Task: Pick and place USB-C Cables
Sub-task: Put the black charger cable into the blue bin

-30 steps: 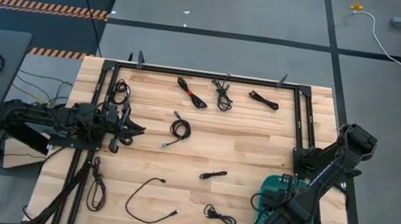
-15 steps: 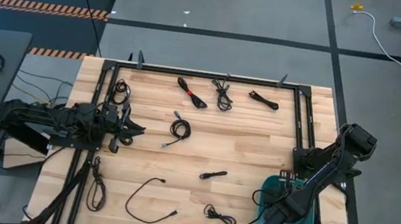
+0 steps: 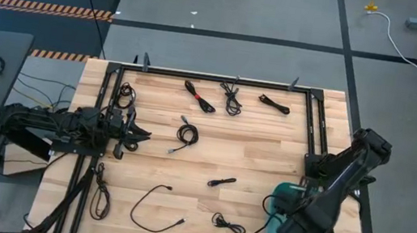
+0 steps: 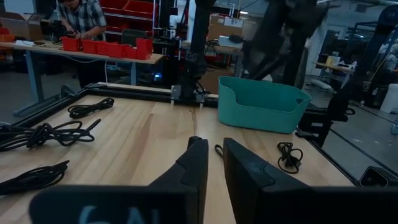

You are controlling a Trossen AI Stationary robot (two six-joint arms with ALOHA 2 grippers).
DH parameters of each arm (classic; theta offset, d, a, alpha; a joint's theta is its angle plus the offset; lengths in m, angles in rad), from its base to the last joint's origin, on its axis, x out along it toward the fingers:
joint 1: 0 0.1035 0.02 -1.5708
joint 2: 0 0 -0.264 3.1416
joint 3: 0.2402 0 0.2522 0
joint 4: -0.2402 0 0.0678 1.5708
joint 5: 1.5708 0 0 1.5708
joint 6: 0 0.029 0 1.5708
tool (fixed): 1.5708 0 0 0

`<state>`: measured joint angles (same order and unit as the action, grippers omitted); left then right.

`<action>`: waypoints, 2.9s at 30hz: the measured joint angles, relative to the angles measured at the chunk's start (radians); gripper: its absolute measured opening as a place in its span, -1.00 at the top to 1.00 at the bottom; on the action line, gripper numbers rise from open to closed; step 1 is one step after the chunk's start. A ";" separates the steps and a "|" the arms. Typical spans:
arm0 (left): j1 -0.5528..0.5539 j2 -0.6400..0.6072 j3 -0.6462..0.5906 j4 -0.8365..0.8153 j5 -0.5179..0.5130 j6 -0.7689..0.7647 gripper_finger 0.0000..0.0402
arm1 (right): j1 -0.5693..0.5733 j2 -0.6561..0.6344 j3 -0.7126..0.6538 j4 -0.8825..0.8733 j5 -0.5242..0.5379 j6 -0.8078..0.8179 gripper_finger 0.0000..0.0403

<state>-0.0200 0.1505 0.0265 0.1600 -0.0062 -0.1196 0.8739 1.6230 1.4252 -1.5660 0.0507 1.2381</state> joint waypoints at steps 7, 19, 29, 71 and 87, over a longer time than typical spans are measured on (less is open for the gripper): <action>0.000 0.000 0.000 0.000 0.000 0.000 0.75 | -0.010 -0.003 0.195 0.224 0.350 0.052 0.43; 0.000 0.000 0.000 0.000 0.000 0.000 0.74 | -0.126 0.063 0.105 0.954 0.694 -0.566 0.41; 0.000 0.000 0.000 0.000 0.000 0.000 0.71 | -0.210 0.272 0.098 1.139 0.626 -0.754 0.13; 0.000 0.000 0.000 0.001 0.000 -0.293 0.75 | -0.094 0.240 0.082 0.798 0.393 -0.396 0.84; 0.000 0.000 0.000 0.000 0.000 -0.290 0.75 | 0.140 0.193 0.094 0.076 -0.055 0.019 0.84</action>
<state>-0.0200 0.1502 0.0265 0.1604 -0.0067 -0.4091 1.0136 1.8162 1.5191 -1.4898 -0.0041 1.2568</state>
